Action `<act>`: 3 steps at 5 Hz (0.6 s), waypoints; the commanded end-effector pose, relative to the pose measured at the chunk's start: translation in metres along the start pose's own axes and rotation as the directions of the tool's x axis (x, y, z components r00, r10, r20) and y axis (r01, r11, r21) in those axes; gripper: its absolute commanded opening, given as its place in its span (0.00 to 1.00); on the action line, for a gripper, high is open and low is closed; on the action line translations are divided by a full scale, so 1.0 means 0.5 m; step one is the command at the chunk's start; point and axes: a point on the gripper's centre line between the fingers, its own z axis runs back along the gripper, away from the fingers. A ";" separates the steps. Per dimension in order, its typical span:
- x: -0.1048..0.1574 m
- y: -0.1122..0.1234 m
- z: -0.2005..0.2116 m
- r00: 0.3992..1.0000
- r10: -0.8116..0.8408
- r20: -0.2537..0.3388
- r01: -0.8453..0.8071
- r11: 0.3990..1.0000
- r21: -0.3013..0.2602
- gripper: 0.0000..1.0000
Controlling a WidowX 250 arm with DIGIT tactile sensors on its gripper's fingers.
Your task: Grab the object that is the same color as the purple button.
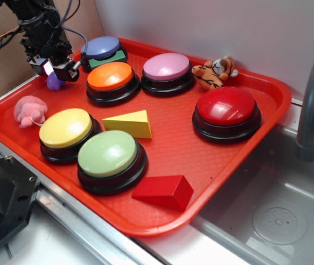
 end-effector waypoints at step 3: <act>-0.009 -0.120 0.247 0.992 0.114 0.055 -0.118 0.990 0.079 0.00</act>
